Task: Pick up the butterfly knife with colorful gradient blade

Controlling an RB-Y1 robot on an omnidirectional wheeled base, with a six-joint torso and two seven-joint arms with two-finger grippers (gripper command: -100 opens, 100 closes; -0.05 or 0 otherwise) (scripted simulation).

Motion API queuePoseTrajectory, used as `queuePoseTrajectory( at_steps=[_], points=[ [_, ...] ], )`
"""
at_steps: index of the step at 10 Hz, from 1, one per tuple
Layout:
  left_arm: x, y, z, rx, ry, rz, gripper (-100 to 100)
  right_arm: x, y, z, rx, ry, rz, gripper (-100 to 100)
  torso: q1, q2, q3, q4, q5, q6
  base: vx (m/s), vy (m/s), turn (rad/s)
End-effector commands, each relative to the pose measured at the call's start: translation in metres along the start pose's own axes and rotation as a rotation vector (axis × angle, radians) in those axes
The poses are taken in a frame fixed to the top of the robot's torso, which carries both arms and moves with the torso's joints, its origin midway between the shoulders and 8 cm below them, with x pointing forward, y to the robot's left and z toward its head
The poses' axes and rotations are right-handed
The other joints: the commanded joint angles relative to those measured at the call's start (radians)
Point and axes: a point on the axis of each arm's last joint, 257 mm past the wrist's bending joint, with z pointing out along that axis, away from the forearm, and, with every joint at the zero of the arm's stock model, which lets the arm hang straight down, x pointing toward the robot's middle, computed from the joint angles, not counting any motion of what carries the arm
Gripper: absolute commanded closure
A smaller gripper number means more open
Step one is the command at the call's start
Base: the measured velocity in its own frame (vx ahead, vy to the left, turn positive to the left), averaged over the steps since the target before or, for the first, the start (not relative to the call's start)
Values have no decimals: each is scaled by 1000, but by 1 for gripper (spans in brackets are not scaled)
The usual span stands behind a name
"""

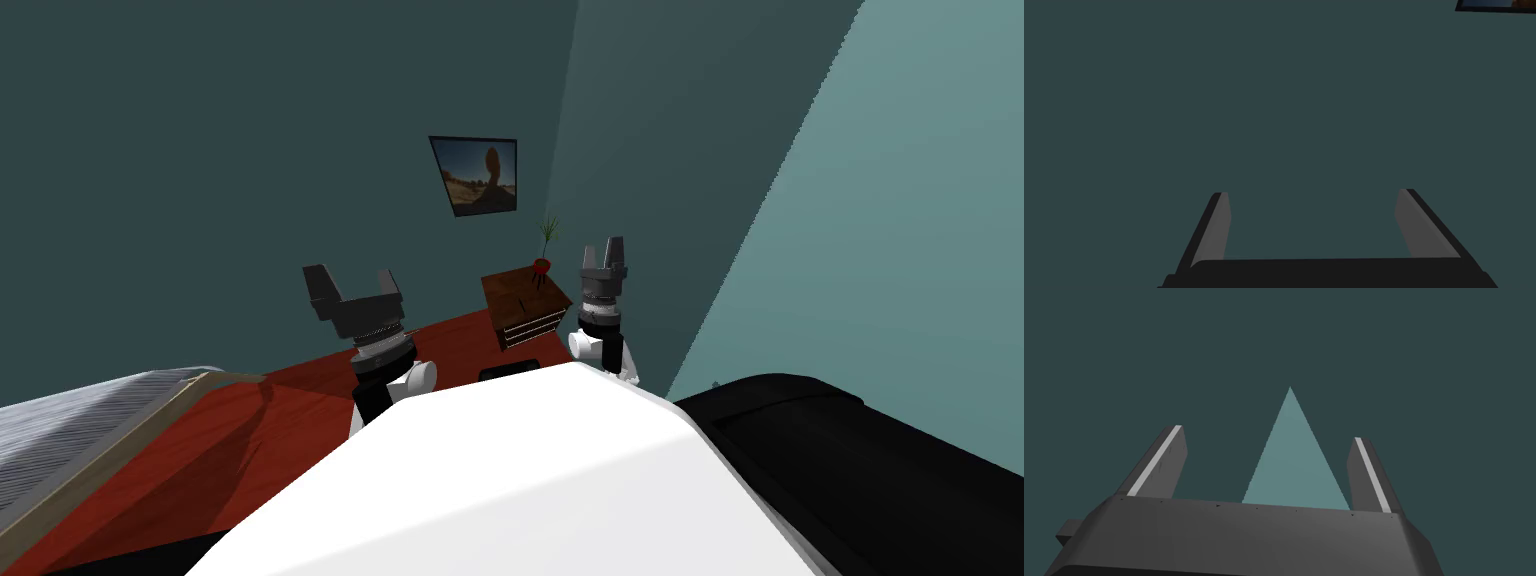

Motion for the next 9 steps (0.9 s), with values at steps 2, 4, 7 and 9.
queuePoseTrajectory(
  at_steps=[2,4,7,9],
  points=[
    [0,0,0,0,0,0,0,24,-14,-5,21,98,-35,-100,-1,1,0,0,0,0,-21,-27,176],
    [0,0,0,0,0,0,0,46,-30,-12,46,180,-70,-100,-3,1,1,0,-1,0,-20,-48,174],
    [0,0,0,0,0,0,0,87,-64,-33,91,335,-142,-100,-4,2,1,0,-1,0,-36,-62,248],
    [0,0,0,0,0,0,0,103,-77,-44,106,398,-175,-100,-5,1,1,0,-1,0,-15,-57,209]
  ],
)
